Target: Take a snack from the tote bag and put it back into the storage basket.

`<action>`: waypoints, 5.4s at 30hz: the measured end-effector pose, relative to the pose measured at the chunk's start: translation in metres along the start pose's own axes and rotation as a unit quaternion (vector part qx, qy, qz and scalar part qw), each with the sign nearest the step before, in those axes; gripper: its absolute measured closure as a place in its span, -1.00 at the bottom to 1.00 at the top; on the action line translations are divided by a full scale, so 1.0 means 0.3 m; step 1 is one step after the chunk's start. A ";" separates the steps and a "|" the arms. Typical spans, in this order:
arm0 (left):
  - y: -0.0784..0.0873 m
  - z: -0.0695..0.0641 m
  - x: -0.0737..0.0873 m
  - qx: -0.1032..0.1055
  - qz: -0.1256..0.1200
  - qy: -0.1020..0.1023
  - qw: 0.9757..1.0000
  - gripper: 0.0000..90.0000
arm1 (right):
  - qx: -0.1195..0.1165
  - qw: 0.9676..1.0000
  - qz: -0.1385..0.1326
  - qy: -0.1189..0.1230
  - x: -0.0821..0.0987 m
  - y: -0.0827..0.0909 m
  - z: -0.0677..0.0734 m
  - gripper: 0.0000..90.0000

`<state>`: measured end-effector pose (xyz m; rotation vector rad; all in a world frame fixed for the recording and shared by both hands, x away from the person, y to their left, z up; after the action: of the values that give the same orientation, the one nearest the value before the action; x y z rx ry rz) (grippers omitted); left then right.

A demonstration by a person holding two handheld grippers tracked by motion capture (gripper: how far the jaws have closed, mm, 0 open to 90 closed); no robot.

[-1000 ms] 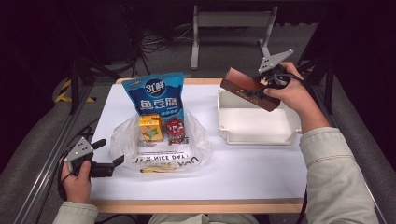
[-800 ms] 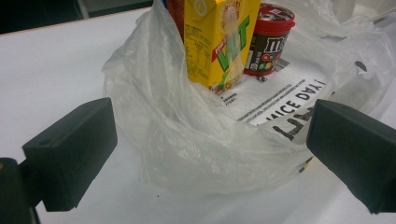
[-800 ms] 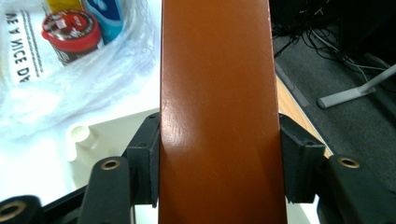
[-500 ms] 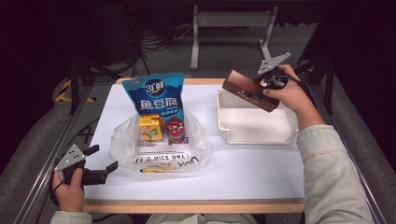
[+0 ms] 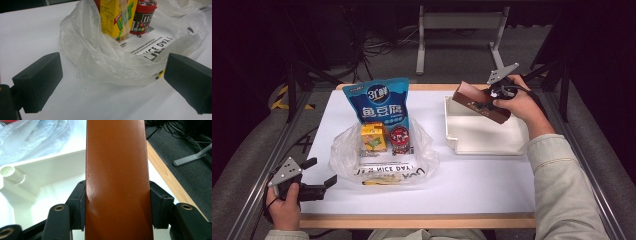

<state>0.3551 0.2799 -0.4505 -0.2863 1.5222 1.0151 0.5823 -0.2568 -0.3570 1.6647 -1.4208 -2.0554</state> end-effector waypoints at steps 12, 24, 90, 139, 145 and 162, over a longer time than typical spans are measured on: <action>0.000 -0.001 0.002 0.000 0.002 -0.003 1.000 -0.94 | 0.005 0.999 0.031 -0.002 0.052 -0.050 -0.014 -0.06; 0.002 -0.001 0.004 0.000 0.003 -0.003 1.000 -0.94 | 0.008 0.998 0.062 -0.008 0.101 -0.097 -0.031 -0.06; -0.049 0.004 -0.019 0.021 0.002 -0.008 1.000 -0.94 | 0.050 0.996 -0.006 -0.075 0.117 -0.045 0.012 -0.29; -0.120 0.010 -0.060 0.037 0.005 -0.020 0.999 -0.95 | 0.074 0.950 -0.220 -0.210 0.217 0.075 0.250 1.00; -0.122 0.009 -0.059 0.039 0.006 -0.021 0.999 -0.95 | 0.093 0.946 -0.216 -0.224 0.245 0.038 0.240 1.00; -0.123 0.008 -0.059 0.039 0.007 -0.021 0.999 -0.95 | 0.151 0.934 -0.187 -0.266 0.308 -0.024 0.191 1.00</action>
<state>0.3865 0.2535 -0.4503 -0.1993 1.5238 0.9638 0.5032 -0.2774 -0.4292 1.6629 -1.7621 -2.7856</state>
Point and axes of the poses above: each handheld gripper's, and its own axes: y roughly backward along the jaws, x roughly out of its underside, z roughly to its left, the point moved 6 cm from there along -y, roughly forward along the jaws, and after that the axes turned 11 degrees about -y, right-handed, at the moved point
